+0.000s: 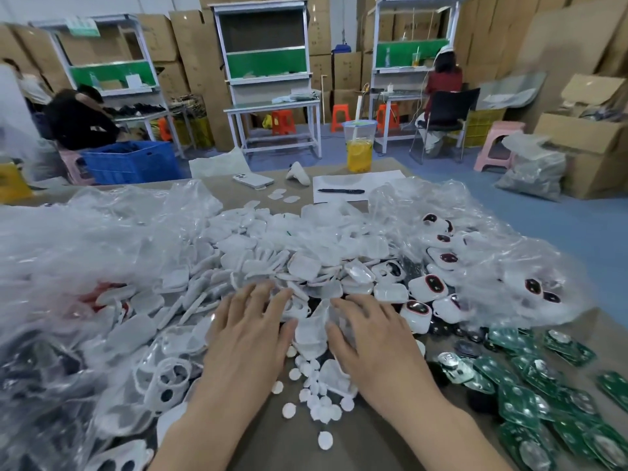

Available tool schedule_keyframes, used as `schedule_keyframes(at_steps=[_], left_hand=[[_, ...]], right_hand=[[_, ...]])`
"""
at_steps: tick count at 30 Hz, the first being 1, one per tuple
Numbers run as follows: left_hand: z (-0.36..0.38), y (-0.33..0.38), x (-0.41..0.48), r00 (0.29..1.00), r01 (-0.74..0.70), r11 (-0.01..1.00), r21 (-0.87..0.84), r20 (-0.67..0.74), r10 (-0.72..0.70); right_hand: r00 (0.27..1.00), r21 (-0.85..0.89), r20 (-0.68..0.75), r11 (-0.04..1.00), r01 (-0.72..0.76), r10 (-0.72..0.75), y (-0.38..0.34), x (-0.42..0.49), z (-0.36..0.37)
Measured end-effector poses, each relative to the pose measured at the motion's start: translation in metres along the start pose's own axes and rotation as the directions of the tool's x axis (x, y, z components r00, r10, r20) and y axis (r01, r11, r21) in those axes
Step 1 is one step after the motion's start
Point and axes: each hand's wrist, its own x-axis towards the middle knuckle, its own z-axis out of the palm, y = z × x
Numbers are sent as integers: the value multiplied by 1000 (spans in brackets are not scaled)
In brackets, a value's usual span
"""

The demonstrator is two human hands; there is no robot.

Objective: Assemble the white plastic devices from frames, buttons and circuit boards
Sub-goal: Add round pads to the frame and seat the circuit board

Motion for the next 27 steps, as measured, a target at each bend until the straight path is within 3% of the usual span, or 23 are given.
schedule_keyframes(at_steps=[5, 11, 14, 16, 18, 20, 23, 27], left_hand=[[9, -1, 1, 983, -164, 985, 57, -76, 168], [7, 4, 13, 973, -220, 965, 145, -33, 227], [6, 4, 14, 975, -178, 984, 32, -127, 180], [-1, 6, 8, 975, -101, 966, -239, -216, 48], [-13, 10, 2, 962, 6, 827, -563, -222, -158], [-21, 16, -2, 953, 88, 657, -749, -129, -275], [-29, 22, -7, 941, 203, 473, -857, 38, -335], [-28, 24, -7, 933, 228, 244, -943, 140, -333]], right_hand=[[1000, 56, 26, 998, -3, 2, -1, 5, -3], [1000, 187, -17, 982, -9, 13, -4, 4, -7], [999, 214, -48, 977, 8, 2, 0, 3, -6], [996, 245, -84, 969, 25, -4, 1, 2, -6], [992, 245, -122, 969, 42, -12, 1, 2, -5], [985, 206, -170, 976, 65, -30, 0, 1, -6], [966, 315, -254, 941, 120, -39, -5, -1, -12], [985, 713, -173, 688, 137, -16, -11, -5, -17]])
